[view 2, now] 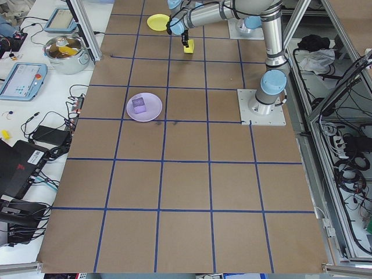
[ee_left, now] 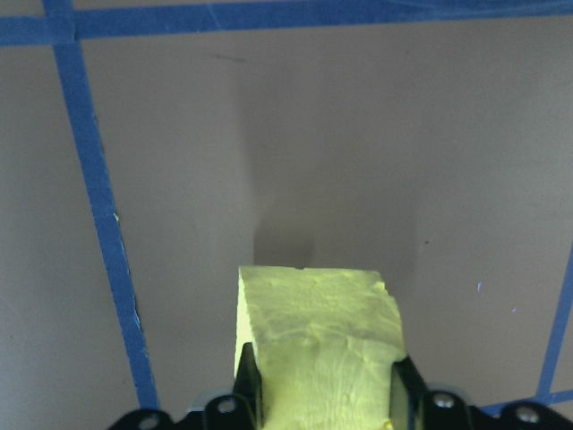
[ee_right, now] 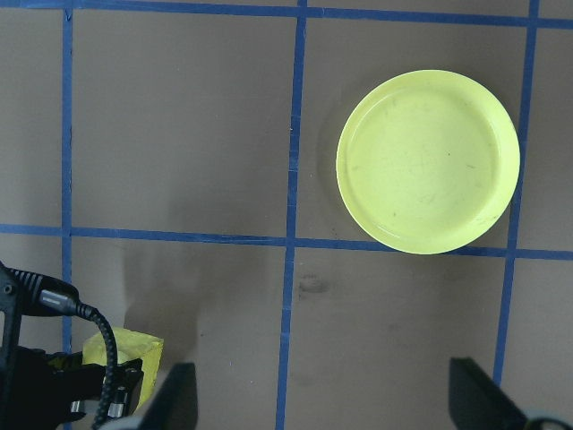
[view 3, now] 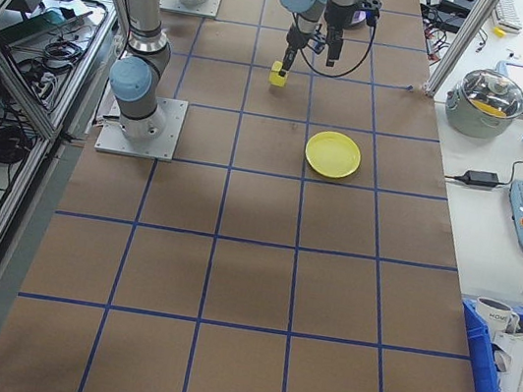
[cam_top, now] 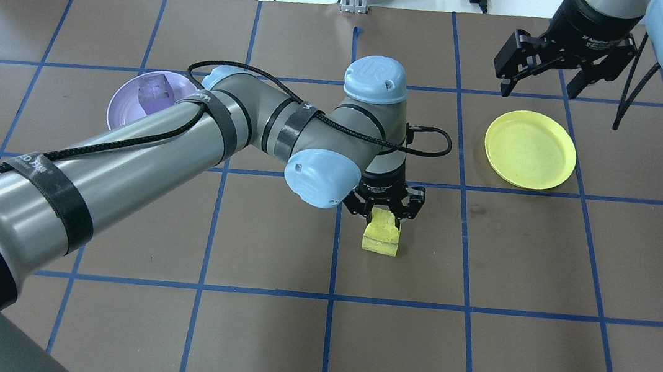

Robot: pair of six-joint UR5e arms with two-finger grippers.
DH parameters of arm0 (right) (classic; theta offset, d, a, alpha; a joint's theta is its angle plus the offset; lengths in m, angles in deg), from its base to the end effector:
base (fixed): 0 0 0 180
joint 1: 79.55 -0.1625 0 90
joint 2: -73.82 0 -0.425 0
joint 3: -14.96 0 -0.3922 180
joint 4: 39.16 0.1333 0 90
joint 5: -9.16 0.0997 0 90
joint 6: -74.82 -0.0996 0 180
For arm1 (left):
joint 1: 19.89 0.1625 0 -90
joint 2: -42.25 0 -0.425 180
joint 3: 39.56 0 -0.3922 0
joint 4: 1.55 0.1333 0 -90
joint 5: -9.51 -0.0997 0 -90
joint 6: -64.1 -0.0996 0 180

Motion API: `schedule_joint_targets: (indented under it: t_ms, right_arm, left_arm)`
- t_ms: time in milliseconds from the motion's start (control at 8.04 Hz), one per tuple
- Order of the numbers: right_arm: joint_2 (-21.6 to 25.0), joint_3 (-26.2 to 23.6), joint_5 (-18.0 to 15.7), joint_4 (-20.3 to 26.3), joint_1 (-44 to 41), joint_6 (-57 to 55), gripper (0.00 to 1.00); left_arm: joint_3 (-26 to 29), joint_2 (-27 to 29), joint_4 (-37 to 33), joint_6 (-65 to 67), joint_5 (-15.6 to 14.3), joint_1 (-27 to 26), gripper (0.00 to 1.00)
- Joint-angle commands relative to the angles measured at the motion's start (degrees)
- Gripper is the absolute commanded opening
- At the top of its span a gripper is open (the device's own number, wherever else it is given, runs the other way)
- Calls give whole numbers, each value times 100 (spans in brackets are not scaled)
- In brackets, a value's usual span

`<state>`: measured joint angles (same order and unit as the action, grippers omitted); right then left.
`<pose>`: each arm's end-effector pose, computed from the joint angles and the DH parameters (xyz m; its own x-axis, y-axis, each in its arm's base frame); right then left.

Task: Sort blocks by color into plates

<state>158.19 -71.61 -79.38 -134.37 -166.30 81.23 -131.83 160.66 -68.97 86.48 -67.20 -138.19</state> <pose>0.1051 -0.5452 0.4762 -0.9982 -0.0563 -0.0194 -0.0552 0.9970 -0.0550 -0.4336 -0.4759 0.2262 -0.9853 0.0684 0.1568 0.1019 0.9709 0.2169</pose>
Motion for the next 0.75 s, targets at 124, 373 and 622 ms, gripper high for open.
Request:
schedule_joint_targets:
  t_ms: [124,373,622]
  right_arm:
    - [-17,-26,-23,-33,9,1,100]
    - [-35,-53,-23,28,9,-8,100]
    - [27,-175,82,125,9,53,100]
  left_arm:
    - [-2,-2,475,-357,-11,237,100]
    - [-19,-71,467,-690,-11,544,100]
    - [-37,-177,449,-1232,-46,869,100]
